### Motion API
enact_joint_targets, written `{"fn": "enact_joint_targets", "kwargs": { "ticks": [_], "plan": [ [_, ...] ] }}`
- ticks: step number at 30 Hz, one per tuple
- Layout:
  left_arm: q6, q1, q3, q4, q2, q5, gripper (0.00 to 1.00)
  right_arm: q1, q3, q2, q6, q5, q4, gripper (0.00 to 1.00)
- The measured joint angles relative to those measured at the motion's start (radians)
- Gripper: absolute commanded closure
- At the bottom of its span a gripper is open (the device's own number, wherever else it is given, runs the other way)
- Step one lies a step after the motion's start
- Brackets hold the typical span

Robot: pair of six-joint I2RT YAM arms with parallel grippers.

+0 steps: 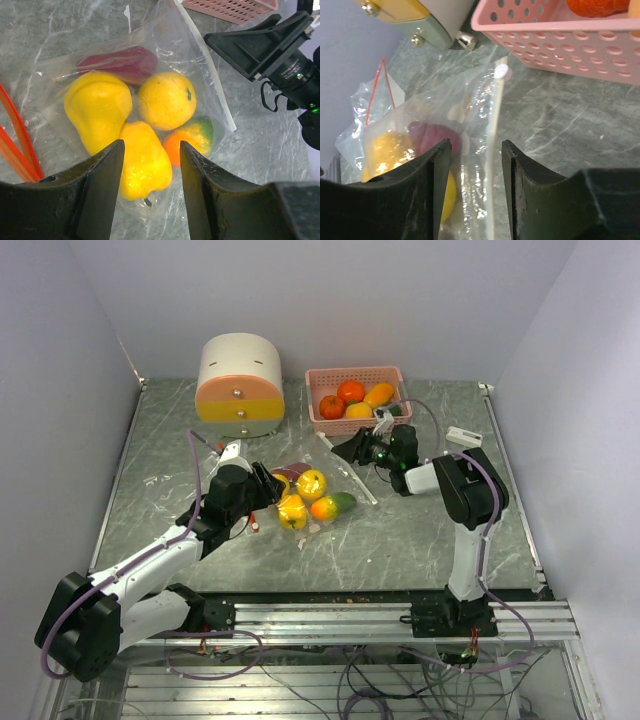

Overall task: Open the zip-top bag and remove the fake food
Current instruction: Pick up the zipper food storage bag at the center of the board.

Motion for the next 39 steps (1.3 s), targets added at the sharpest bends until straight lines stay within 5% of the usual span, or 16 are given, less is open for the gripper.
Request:
{"fn": "enact_joint_targets", "kwargs": {
  "ticks": [9,18,32,39],
  "plan": [
    [0.000,0.000,0.000,0.000,0.003,0.000,0.41,0.001,0.090,0.120,-0.023,-0.006,-0.038,0.58],
    [-0.010,0.000,0.000,0.000,0.059,-0.001,0.42,0.001,0.078,0.149,0.066,-0.098,0.117,0.97],
    [-0.010,0.000,0.000,-0.026,-0.006,-0.001,0.42,0.003,-0.083,-0.090,0.103,-0.193,0.251,1.00],
    [-0.010,0.000,0.000,-0.037,-0.044,-0.001,0.42,0.020,-0.047,-0.298,-0.020,-0.217,0.082,1.00]
  ]
}}
